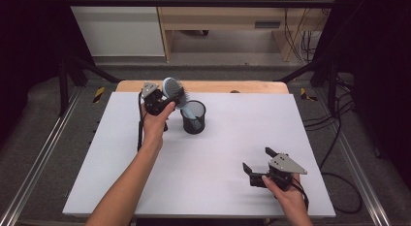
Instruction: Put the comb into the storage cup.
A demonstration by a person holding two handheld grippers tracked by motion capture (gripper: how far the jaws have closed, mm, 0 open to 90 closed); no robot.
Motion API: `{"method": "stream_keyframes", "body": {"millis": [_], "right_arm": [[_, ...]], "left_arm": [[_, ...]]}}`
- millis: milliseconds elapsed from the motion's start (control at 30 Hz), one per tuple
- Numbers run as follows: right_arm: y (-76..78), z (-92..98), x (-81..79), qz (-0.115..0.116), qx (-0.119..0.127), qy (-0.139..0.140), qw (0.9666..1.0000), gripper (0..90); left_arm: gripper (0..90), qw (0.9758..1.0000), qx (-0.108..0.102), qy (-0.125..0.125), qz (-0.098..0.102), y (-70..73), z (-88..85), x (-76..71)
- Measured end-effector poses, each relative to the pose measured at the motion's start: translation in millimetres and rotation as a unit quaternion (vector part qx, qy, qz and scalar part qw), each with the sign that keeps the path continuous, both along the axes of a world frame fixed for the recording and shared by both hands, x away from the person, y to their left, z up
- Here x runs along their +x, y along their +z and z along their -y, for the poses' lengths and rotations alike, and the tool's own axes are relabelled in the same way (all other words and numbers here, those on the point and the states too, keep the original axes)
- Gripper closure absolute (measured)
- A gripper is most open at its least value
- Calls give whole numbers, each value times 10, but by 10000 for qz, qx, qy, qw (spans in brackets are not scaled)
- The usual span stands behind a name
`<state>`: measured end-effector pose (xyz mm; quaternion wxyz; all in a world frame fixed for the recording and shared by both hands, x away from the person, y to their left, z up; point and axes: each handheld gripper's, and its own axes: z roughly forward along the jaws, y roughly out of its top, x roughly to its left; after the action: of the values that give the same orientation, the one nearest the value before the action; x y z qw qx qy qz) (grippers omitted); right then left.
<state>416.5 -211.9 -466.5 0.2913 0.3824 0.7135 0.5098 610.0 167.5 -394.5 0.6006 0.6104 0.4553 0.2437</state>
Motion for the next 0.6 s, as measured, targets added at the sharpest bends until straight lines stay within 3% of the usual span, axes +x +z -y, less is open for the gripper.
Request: {"method": "stream_keyframes", "body": {"millis": [433,600], "right_arm": [[-1,-3,0,-8,-5,5,10000,31],[-2,-6,0,-22,-3,10,10000,31]], "left_arm": [[327,10000,27,7,-23,-11,-9,-2],[259,10000,56,50,-17,-21,-3,-12]]}}
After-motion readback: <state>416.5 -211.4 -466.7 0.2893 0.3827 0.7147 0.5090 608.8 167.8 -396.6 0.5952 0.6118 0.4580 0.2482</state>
